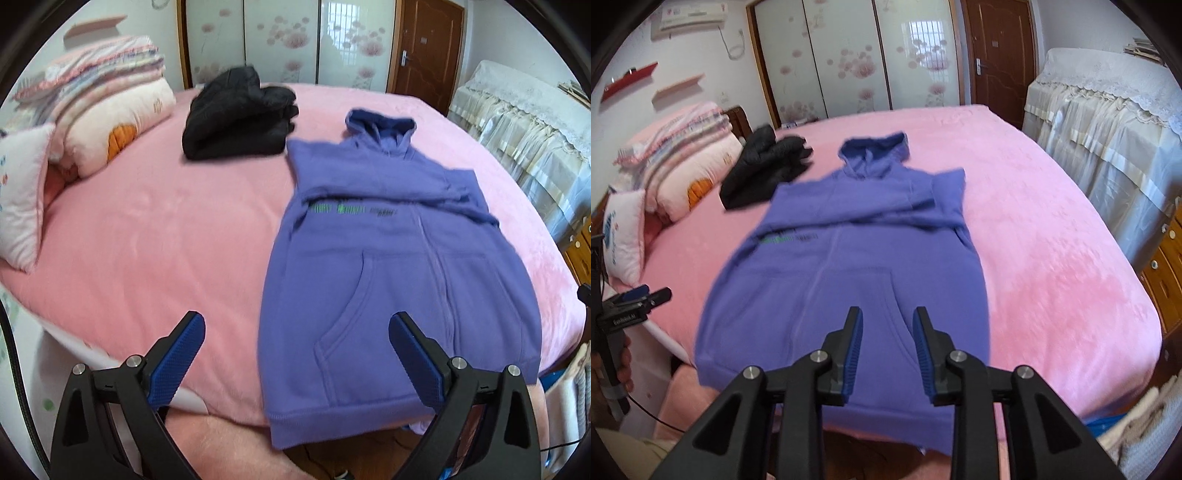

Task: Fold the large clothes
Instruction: 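Move both tools down to the ribbed hoodie hem, then grasp the ribbed hem with both tools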

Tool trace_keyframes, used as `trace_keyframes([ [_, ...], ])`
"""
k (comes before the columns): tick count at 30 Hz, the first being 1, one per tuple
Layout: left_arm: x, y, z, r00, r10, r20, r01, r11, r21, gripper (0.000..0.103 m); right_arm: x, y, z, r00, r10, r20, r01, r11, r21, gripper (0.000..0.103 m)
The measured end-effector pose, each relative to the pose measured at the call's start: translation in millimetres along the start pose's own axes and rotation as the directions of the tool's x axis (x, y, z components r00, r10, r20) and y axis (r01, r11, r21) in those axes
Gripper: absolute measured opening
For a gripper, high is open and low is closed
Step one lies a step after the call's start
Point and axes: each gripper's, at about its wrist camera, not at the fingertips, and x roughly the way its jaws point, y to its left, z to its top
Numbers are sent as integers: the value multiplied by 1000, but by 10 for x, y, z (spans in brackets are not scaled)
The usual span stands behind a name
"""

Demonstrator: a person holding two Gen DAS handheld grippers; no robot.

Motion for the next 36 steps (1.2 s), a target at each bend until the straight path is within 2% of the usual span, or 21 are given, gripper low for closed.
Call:
trace_keyframes([
  [7, 328, 123, -333, 996, -24, -80, 25, 1000, 11, 99, 208, -218, -360, 998, 17, -67, -14, 999, 39, 28],
  [12, 563, 201, -532, 989, -46, -138, 43, 999, -28, 99, 329, -471, -508, 994, 18, -105, -7, 995, 101, 28],
  [17, 750, 303, -671, 980, -82, -180, 70, 995, -68, 99, 412, -653, -675, 988, 26, -153, -8, 993, 117, 29],
  [22, 942, 430, -810, 961, -140, -237, 107, 983, -146, 99, 507, -864, -875, 974, 55, -220, -14, 983, 184, 41],
  [31, 1172, 595, -942, 936, -232, -264, 163, 952, -258, 99, 833, -961, -1143, 937, 125, -327, -36, 963, 266, 41],
  [36, 1270, 656, -1023, 923, -279, -266, 192, 931, -311, 95, 956, -950, -1225, 921, 182, -343, -72, 948, 309, 41],
])
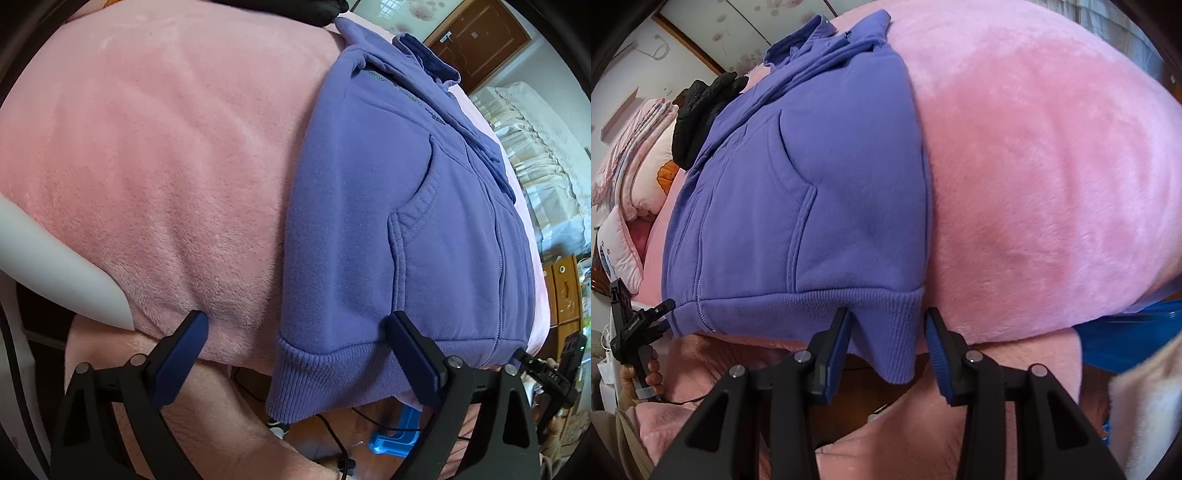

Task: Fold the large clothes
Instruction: 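Grasp the ribbed hem with both tools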

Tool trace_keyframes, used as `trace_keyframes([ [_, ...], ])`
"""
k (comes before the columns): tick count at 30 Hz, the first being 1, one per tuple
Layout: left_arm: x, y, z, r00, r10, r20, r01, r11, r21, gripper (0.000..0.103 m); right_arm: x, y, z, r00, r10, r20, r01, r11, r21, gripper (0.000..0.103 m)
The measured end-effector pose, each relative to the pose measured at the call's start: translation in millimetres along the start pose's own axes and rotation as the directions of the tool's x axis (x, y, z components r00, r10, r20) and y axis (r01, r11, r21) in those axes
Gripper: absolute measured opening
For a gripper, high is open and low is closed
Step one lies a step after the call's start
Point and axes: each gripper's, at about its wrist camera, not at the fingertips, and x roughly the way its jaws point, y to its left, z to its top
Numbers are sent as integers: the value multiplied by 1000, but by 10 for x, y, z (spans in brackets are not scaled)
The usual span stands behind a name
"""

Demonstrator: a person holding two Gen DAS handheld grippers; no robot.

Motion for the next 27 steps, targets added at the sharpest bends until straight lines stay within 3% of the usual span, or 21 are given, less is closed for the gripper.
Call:
trace_keyframes([
  [5, 26, 7, -5, 1000, -10, -2, 10, 1000, -1, 92, 108, 25, -27, 999, 46, -5, -46, 999, 15, 41],
  [8, 21, 13, -17, 999, -30, -16, 30, 1000, -6, 84, 123, 35, -23, 998, 64, 5, -64, 998, 18, 41],
  [12, 46, -39, -69, 995, -80, -55, 80, 997, 10, 72, 103, 83, -23, 998, 52, 18, -51, 999, -12, 14],
  [14, 67, -82, -83, 996, -71, -58, 72, 997, 18, 68, 86, 110, -14, 999, 45, 27, -45, 999, -29, 11],
  [17, 109, -129, -85, 987, -130, -94, 129, 992, -7, 20, 52, 211, -16, 999, 24, 38, -21, 998, -66, 8],
  [18, 127, -143, -82, 987, -122, -108, 120, 993, -21, 14, 18, 255, -16, 999, 19, 46, -15, 997, -80, 8],
  [24, 16, -367, 21, 987, -46, -154, 43, 999, -25, 10, -267, 401, 56, 992, 54, 114, -40, 992, -121, 7],
  [27, -137, -398, 107, 984, -101, -147, 90, 993, -79, 10, -456, 489, 127, 981, 95, 168, -73, 988, -136, 6],
])
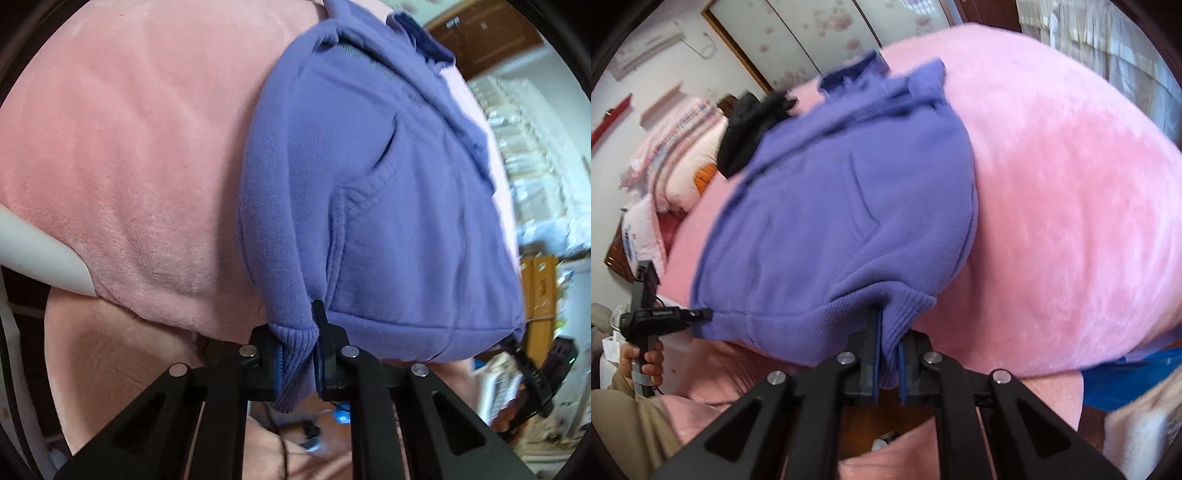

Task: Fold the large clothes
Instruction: 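Lift the hem and fold it toward the hood with both tools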

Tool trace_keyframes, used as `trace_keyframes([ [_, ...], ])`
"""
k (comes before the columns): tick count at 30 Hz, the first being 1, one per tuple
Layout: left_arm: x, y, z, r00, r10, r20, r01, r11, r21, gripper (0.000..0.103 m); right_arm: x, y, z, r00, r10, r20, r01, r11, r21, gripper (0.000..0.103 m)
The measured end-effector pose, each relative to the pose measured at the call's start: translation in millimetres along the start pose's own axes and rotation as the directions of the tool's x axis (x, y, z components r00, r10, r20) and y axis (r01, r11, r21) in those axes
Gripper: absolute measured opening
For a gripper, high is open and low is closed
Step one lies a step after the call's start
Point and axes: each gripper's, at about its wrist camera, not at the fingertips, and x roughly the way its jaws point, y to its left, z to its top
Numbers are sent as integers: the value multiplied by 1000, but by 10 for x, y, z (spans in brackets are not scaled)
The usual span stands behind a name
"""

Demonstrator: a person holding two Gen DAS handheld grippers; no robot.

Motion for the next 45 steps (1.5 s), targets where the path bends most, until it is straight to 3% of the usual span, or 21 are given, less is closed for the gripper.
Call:
trace_keyframes([
  [4, -301, -115, 148, 991, -125, 50, 127, 990, -53, 10, -215, 85, 196, 996, 48, 75, -47, 999, -11, 5],
  [7, -539, -309, 305, 975, -196, 105, 201, 979, -40, 10, -343, 132, 393, 987, 98, 128, -98, 995, -6, 5],
  [12, -899, -591, 714, 932, -300, 205, 313, 949, -33, 10, -449, 165, 844, 960, 170, 223, -183, 983, 35, 5],
  [15, -1022, -670, 960, 910, -328, 253, 349, 936, -40, 10, -467, 130, 1131, 941, 200, 273, -224, 973, 61, 5],
  [20, -1046, -866, 1641, 882, -348, 318, 381, 923, -47, 10, -395, -21, 1712, 916, 204, 347, -255, 961, 107, 4],
  [24, -811, -1061, 2256, 891, -302, 338, 334, 942, -39, 10, -46, -86, 2326, 913, 170, 370, -230, 965, 126, 4],
  [27, -437, -1162, 2777, 911, -248, 330, 282, 958, -58, 10, 306, -165, 2690, 922, 132, 363, -198, 969, 151, 4],
  [31, 185, -1202, 3223, 948, -150, 282, 180, 980, -85, 12, 916, -331, 3036, 947, 79, 311, -150, 966, 212, 5],
  [33, 535, -1173, 3386, 967, -99, 233, 123, 989, -87, 15, 1271, -439, 3139, 968, 39, 246, -102, 963, 251, 8],
  [35, 785, -1128, 3477, 976, -64, 208, 87, 991, -104, 23, 1546, -547, 3173, 984, 6, 178, -60, 954, 294, 10],
  [37, 879, -1062, 3506, 975, -70, 211, 95, 989, -110, 25, 1773, -682, 3187, 995, -2, 100, -31, 943, 332, 23],
  [39, 888, -1028, 3517, 971, -130, 202, 152, 983, -101, 37, 1802, -772, 3160, 992, 54, 111, -90, 935, 344, 31],
  [41, 842, -1019, 3477, 964, -187, 191, 202, 978, -61, 54, 1706, -784, 3138, 985, 102, 138, -142, 935, 324, 48],
  [42, 811, -1041, 3467, 965, -185, 188, 195, 980, -37, 57, 1652, -765, 3134, 984, 105, 146, -145, 942, 301, 57],
  [45, 721, -1239, 3471, 971, -130, 202, 113, 989, 95, 65, 1550, -689, 3159, 988, 59, 146, -89, 975, 205, 58],
])
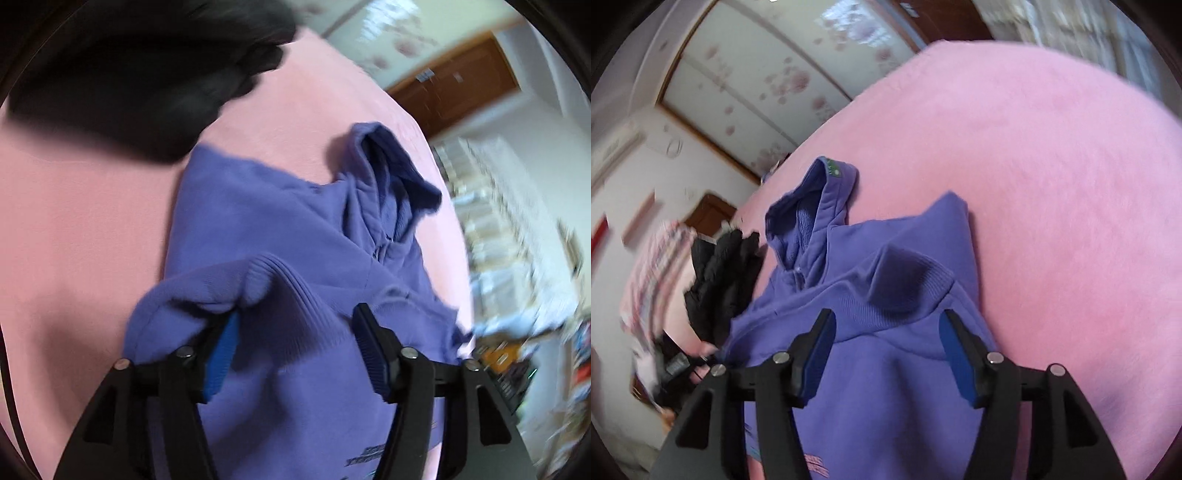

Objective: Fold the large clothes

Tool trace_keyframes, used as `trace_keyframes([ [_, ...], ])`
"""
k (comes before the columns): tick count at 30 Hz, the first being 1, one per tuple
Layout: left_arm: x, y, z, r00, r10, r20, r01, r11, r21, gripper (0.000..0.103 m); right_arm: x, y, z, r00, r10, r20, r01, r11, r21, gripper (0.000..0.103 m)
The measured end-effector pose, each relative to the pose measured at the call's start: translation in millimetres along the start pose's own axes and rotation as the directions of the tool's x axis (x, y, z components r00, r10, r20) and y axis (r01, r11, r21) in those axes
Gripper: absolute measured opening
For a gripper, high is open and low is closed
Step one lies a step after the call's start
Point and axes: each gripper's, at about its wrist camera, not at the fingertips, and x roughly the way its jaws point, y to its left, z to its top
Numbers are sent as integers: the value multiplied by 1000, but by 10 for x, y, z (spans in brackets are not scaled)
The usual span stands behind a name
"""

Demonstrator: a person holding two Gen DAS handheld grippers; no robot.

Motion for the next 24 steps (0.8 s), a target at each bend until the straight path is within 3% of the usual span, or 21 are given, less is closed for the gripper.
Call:
trace_keyframes([
  [3, -36, -220, 14, 994, 104, 38, -109, 978, 177, 71, -3, 131, 34, 996, -88, 11, 89, 988, -124, 58],
  [6, 14, -360, 22, 977, 206, 56, -213, 919, 331, 74, 31, 269, 71, 984, -170, 56, 179, 948, -265, 58],
  [9, 131, -374, 78, 956, 289, 56, -285, 861, 422, 74, 146, 387, 111, 976, -210, 64, 218, 901, -374, 58],
  [14, 265, -324, 234, 949, 311, 51, -302, 851, 430, 74, 398, 437, 208, 960, -277, 38, 264, 856, -444, 58],
  [20, 519, -236, 393, 939, 342, 27, -319, 840, 440, 75, 590, 303, 294, 957, -286, -52, 235, 868, -438, 58],
  [21, 542, -219, 405, 941, 339, 27, -316, 843, 436, 75, 593, 282, 289, 959, -280, -51, 231, 870, -436, 52],
  [22, 541, -201, 415, 943, 332, 35, -314, 845, 432, 74, 585, 276, 280, 960, -276, -41, 231, 870, -435, 40],
  [23, 543, -201, 411, 943, 330, 45, -317, 845, 431, 66, 572, 268, 272, 962, -272, -32, 232, 871, -434, 31],
  [24, 535, -202, 407, 939, 336, 65, -331, 841, 429, 40, 559, 252, 266, 962, -272, -24, 236, 871, -431, 13],
])
